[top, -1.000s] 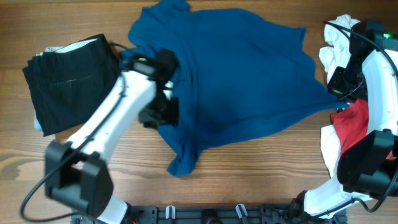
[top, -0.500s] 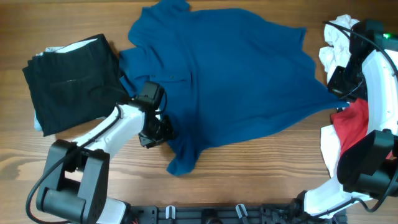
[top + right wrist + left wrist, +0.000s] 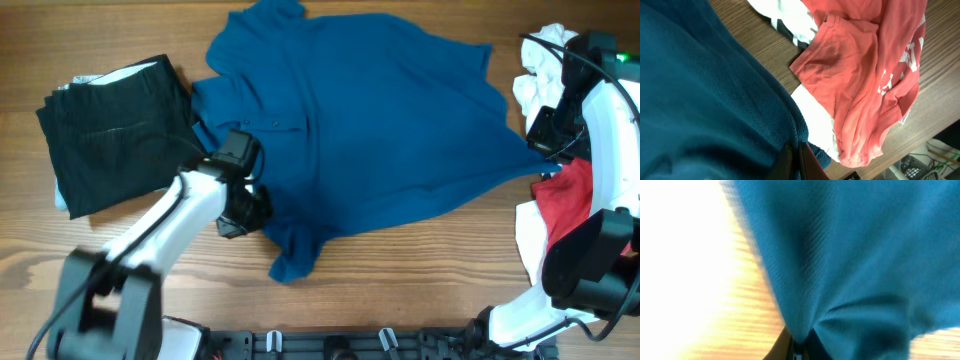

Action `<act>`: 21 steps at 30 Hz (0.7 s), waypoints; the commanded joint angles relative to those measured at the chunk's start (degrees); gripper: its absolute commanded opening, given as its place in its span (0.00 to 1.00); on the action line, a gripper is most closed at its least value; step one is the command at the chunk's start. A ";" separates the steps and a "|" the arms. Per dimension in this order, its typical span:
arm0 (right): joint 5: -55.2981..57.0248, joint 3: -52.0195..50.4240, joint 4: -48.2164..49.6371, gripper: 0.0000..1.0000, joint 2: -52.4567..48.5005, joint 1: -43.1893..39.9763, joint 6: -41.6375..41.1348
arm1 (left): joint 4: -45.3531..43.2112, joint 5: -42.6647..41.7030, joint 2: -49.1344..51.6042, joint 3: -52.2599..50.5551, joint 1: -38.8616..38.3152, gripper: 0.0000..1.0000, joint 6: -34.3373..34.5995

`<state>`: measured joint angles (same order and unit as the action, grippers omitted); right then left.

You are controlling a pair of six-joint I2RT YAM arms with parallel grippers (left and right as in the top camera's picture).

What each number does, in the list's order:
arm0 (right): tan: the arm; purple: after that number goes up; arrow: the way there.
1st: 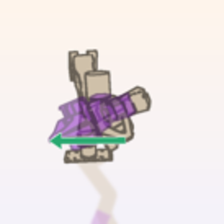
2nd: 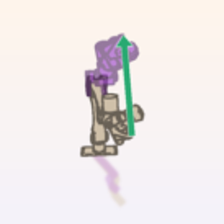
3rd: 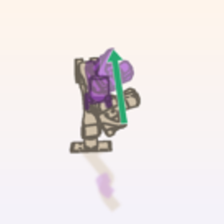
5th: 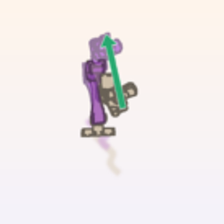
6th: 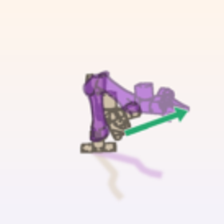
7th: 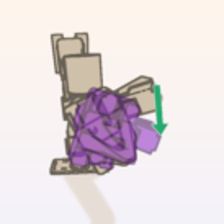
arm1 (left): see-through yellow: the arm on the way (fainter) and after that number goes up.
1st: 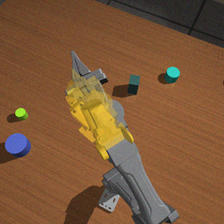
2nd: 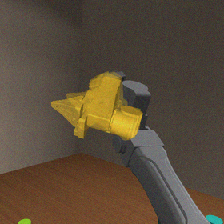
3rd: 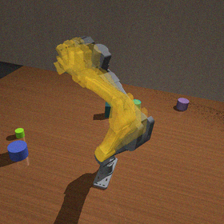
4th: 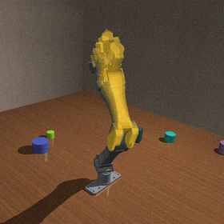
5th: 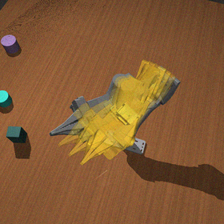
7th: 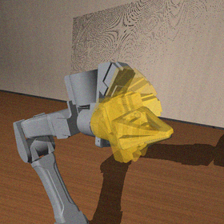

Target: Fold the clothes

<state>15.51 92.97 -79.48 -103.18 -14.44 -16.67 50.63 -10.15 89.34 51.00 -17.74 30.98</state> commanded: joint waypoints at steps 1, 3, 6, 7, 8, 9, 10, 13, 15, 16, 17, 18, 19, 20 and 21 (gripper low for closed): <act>1.16 -0.11 -0.04 0.04 0.52 -0.20 -0.92 | 9.22 20.20 -12.46 11.80 1.53 0.04 6.25; 1.16 -0.11 -0.11 0.04 0.52 -0.20 -0.92 | 6.99 21.68 -16.26 14.64 1.42 0.04 7.02; 0.94 -0.11 -0.72 0.04 0.52 -0.20 -0.92 | 5.33 18.75 -12.17 14.58 -1.22 0.04 6.99; 0.70 -0.11 -0.83 0.04 0.52 -0.20 -0.90 | 4.74 18.75 -9.25 14.58 -2.34 0.04 6.99; 0.33 -0.11 -0.90 0.04 0.52 -0.20 -0.87 | 3.91 18.49 -6.62 14.58 -3.13 0.04 6.99; 0.04 -0.11 -0.98 0.04 0.52 -0.20 -0.90 | 2.75 17.46 -4.02 14.58 -3.96 0.04 6.99; -0.11 -0.11 -1.01 0.04 0.52 -0.20 -0.87 | 1.31 15.43 -0.74 14.58 -4.83 0.04 6.97; -0.09 -0.11 -1.03 0.04 0.52 -0.20 -0.87 | -1.22 11.23 6.49 14.58 -7.67 0.04 7.02; -0.09 -0.11 -0.92 0.04 0.52 -0.20 -0.90 | -1.95 11.04 7.08 14.62 -9.14 0.04 7.02; -0.09 -0.11 -0.83 0.04 0.52 -0.20 -0.90 | -1.97 11.02 6.60 14.97 -9.55 0.04 7.04; -0.09 -0.11 -0.70 0.04 0.52 -0.20 -0.92 | -1.79 10.84 5.88 15.85 -10.12 0.04 7.10; -0.09 -0.11 -0.66 0.04 0.52 -0.20 -0.92 | -2.12 9.79 5.05 16.98 -11.15 0.04 7.93; -0.09 -0.11 -0.61 0.04 0.52 -0.20 -0.90 | -4.17 8.02 4.61 17.42 -12.22 0.04 8.61; -0.11 -0.11 -0.57 0.04 0.52 -0.20 -0.92 | -6.91 6.14 4.44 17.42 -13.22 0.04 8.52; -0.11 -0.11 -0.52 0.04 0.52 -0.20 -0.92 | -10.29 4.17 4.59 17.42 -14.49 0.04 8.55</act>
<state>15.42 92.97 -80.25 -103.18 -14.44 -16.67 46.04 0.25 95.88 66.19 -28.97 37.93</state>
